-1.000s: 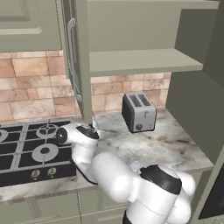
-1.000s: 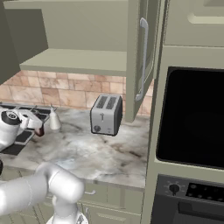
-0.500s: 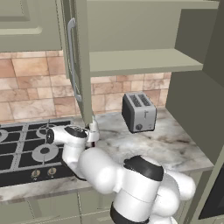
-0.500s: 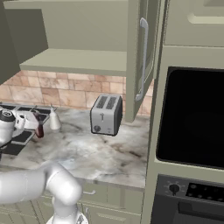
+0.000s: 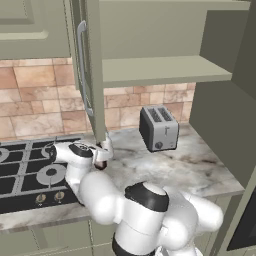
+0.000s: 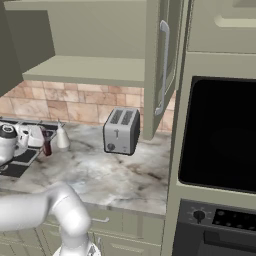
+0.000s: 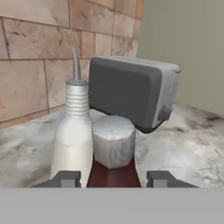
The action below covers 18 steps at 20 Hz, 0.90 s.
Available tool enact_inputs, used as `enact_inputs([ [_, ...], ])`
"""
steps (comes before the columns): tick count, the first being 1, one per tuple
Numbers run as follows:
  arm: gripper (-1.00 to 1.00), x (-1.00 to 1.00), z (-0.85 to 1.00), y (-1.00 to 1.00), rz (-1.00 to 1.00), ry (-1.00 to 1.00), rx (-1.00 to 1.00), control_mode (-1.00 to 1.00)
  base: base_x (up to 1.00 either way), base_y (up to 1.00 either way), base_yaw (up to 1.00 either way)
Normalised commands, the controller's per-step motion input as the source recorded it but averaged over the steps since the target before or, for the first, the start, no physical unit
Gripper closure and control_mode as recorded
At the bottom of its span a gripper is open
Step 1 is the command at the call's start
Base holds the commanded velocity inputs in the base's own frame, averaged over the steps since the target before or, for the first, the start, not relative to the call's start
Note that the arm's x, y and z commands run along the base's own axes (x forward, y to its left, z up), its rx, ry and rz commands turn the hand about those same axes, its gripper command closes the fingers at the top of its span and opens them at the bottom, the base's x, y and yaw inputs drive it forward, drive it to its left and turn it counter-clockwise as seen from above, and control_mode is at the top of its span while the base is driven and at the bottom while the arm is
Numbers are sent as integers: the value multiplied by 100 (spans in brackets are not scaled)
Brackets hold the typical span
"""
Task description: Take 2 condiments from the cabinet and move them on the counter near the stove.Make sure the condiments are lined up with each other, next to each other.
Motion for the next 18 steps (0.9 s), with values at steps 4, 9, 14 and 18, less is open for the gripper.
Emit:
enact_inputs([
  [4,100,21,-5,0,-7,0,-2,-100,0,0,0],
  [9,100,19,-10,0,-7,0,-3,-100,0,0,0],
  [14,100,16,-13,0,-7,0,-4,-100,0,0,0],
  [18,100,15,-15,0,-6,0,-4,-100,0,0,0],
])
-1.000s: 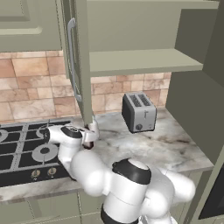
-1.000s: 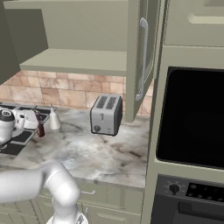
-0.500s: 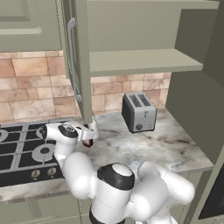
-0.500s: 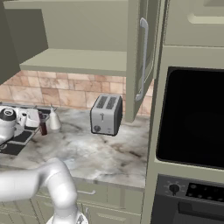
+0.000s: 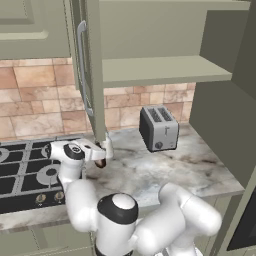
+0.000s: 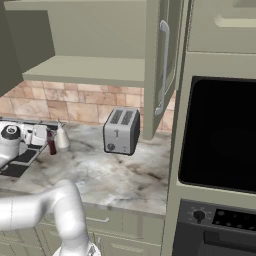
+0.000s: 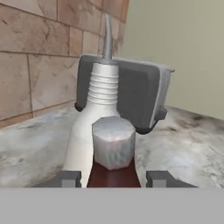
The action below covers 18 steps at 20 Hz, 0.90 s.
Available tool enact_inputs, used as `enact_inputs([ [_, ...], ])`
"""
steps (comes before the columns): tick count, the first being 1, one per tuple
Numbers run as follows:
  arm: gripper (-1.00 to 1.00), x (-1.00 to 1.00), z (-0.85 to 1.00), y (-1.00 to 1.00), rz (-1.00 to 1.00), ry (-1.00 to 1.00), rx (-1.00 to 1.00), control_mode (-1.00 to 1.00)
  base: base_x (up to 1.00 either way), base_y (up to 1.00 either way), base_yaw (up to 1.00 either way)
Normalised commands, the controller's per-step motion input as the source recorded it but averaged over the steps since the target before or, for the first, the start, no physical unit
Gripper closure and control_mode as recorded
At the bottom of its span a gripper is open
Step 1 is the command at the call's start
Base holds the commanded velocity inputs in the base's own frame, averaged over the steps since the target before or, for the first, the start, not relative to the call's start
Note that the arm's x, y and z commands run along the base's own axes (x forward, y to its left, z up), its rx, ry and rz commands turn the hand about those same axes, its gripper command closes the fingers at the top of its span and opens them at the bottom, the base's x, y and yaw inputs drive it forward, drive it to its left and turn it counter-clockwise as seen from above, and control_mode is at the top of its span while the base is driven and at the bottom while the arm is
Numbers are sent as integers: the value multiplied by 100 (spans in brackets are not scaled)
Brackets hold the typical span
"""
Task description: Take 2 condiments from the cabinet and move them on the counter near the stove.Make sure the condiments are lined up with each other, next to each other.
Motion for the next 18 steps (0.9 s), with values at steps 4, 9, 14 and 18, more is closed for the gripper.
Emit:
enact_inputs([
  [4,100,17,-12,0,-5,0,-3,-100,0,0,0],
  [9,100,20,-8,0,-5,0,-2,-100,0,0,0],
  [14,100,18,-9,0,-2,0,-1,-100,0,0,0],
  [18,100,3,-16,0,0,-1,-2,-100,0,0,0],
])
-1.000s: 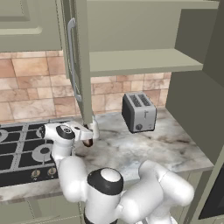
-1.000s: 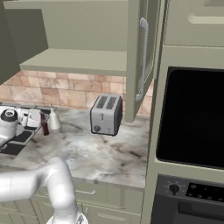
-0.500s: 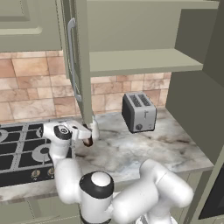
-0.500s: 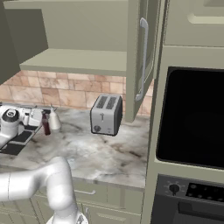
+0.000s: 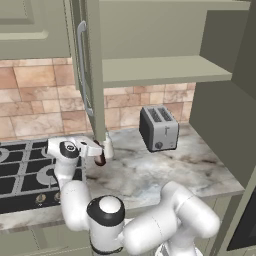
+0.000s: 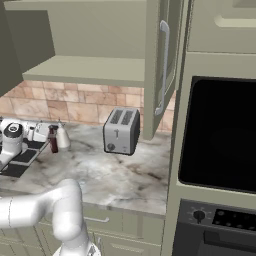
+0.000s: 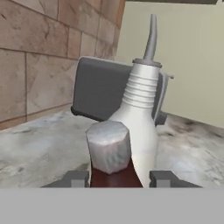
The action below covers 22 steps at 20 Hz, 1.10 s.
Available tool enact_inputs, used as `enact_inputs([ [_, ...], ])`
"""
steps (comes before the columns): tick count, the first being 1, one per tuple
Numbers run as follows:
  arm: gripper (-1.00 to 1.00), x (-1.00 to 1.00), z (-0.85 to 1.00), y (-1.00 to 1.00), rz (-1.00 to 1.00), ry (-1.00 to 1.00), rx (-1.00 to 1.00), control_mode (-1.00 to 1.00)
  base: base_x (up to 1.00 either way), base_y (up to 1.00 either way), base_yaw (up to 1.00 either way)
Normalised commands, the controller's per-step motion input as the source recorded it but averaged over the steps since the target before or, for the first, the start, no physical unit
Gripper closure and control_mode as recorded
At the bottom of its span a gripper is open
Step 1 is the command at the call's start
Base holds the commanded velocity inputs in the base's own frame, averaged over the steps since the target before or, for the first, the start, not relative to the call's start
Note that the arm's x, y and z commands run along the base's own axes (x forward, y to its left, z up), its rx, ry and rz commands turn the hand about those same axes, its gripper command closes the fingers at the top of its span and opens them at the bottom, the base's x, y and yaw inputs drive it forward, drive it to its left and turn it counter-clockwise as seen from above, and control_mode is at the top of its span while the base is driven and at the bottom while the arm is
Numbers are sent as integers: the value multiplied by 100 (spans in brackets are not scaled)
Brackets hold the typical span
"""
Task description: Take 2 condiments from the cabinet and move them on the counter near the stove.Make sure the condiments are lined up with each other, next to each other.
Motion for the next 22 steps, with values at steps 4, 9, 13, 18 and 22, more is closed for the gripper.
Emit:
enact_inputs([
  [4,100,0,-20,-5,0,-8,-3,-100,0,0,0],
  [9,-100,0,-14,-2,0,-8,-3,-100,0,0,0],
  [13,-100,0,-4,0,-1,-4,-3,-100,0,0,0],
  [18,-100,0,0,-1,-2,-1,0,-100,0,0,0],
  [22,-100,0,0,-1,-2,0,0,-100,0,0,0],
])
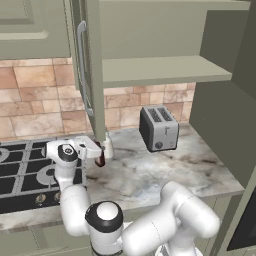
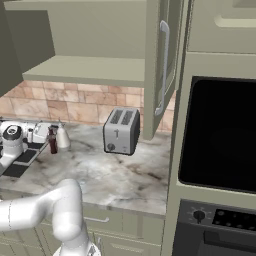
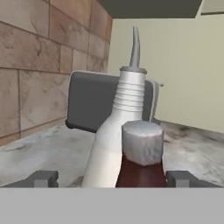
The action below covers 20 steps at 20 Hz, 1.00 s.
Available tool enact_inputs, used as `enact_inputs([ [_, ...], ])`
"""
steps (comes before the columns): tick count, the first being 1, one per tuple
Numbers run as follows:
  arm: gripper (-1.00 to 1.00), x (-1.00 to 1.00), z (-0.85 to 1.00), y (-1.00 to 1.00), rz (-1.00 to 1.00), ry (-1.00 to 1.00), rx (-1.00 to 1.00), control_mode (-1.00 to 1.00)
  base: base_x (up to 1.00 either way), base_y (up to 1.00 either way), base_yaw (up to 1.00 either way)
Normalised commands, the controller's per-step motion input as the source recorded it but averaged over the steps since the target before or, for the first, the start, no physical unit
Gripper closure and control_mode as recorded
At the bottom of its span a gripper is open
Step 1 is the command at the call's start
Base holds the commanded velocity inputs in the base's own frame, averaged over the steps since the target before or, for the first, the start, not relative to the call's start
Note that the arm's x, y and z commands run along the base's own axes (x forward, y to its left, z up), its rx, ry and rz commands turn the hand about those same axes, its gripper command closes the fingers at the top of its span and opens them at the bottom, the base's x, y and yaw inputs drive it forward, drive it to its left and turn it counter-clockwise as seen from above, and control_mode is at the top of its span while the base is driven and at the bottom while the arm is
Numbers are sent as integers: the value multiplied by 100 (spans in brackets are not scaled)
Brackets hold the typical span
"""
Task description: Take 2 condiments from the cabinet and move them on the counter near the stove.Make sure the condiments are lined up with each other, next to each other.
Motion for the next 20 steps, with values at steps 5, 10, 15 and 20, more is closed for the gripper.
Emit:
enact_inputs([
  [5,-100,-1,2,0,-2,0,0,-100,0,0,0],
  [10,-100,-14,11,0,-1,0,0,-100,0,0,0],
  [15,-100,-12,8,0,0,0,0,-100,0,0,0],
  [20,-100,-7,5,3,0,0,0,-100,0,0,0],
])
